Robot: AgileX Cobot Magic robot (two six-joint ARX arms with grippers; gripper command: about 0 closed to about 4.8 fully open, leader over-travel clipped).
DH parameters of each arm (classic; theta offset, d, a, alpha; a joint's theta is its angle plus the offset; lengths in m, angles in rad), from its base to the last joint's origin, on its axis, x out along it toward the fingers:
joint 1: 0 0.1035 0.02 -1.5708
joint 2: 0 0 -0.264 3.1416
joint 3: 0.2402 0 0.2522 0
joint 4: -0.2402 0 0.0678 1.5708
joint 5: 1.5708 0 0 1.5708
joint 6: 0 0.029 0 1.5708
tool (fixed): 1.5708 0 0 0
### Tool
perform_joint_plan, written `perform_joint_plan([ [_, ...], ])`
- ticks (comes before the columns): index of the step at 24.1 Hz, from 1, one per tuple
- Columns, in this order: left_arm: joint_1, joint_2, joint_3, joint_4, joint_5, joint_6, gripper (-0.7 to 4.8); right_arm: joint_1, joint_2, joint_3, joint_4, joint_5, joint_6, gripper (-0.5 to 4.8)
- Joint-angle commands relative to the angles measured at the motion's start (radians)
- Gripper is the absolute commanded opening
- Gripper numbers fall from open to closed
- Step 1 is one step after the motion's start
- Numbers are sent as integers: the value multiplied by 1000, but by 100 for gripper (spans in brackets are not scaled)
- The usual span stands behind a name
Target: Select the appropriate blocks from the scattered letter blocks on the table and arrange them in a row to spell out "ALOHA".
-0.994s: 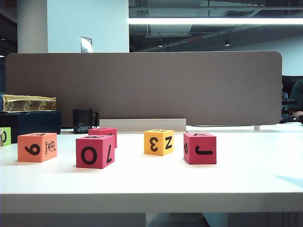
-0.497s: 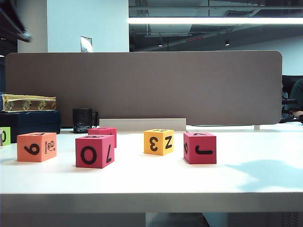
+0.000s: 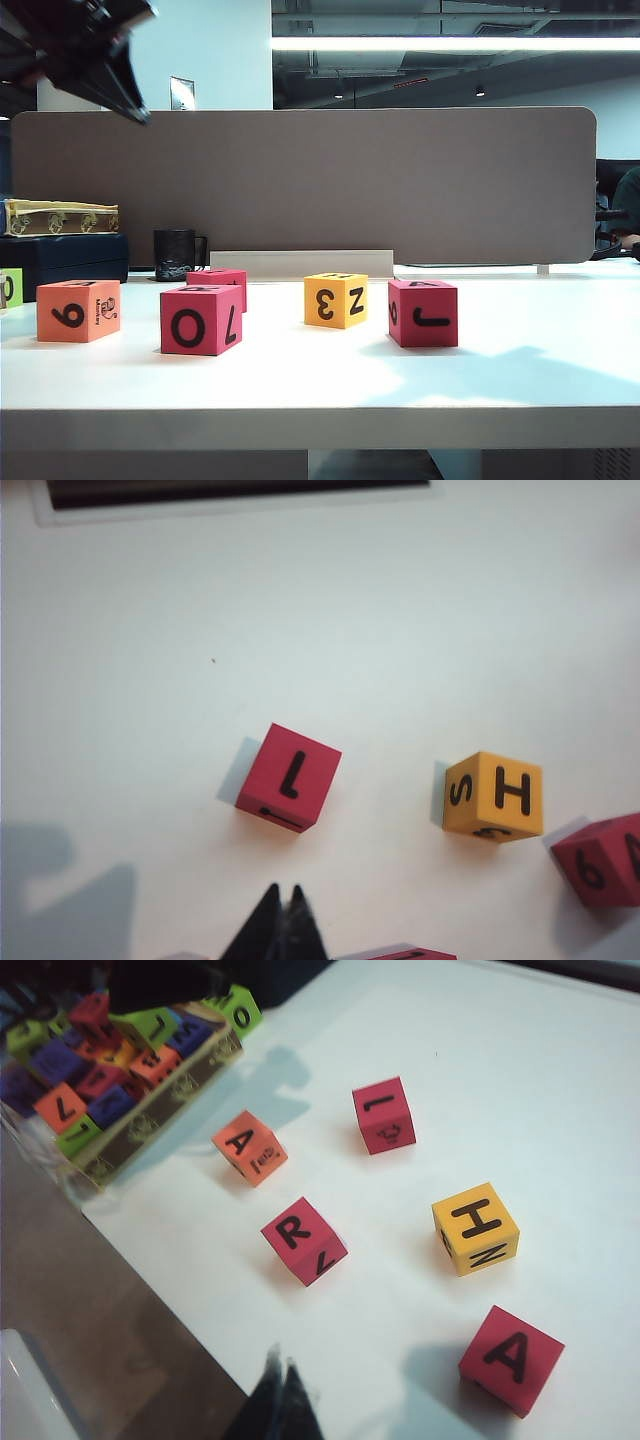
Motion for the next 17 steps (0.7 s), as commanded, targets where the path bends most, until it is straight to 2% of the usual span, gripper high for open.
perform_joint_plan([
  [1,-11,111,92,-47,2,45,-5,55,59,38,-8,55,-24,-5],
  [2,-16,139,110,-48,2,44,-5,61,74,43,-9,64,-33,-5],
  [3,-19,189,148,-56,3,43,23,65,103,51,-9,63,-34,-5],
  [4,-30,240,182,-65,-3,45,125,78,132,53,-11,61,-34,-5],
  [5,-33,263,196,-68,-3,45,169,84,143,53,-15,62,-34,-5],
  [6,-39,311,223,-70,-4,50,247,86,164,53,-21,65,-36,-5],
  [8,-58,358,257,-85,-13,85,261,90,181,53,-27,85,-51,-5],
  [11,-97,452,342,-168,-119,167,314,94,198,53,-33,103,-56,-5],
  [13,-114,476,348,-179,-145,177,314,94,200,53,-34,106,-56,-5],
  [17,-126,504,348,-182,-180,203,398,94,200,53,-40,106,-56,-5],
])
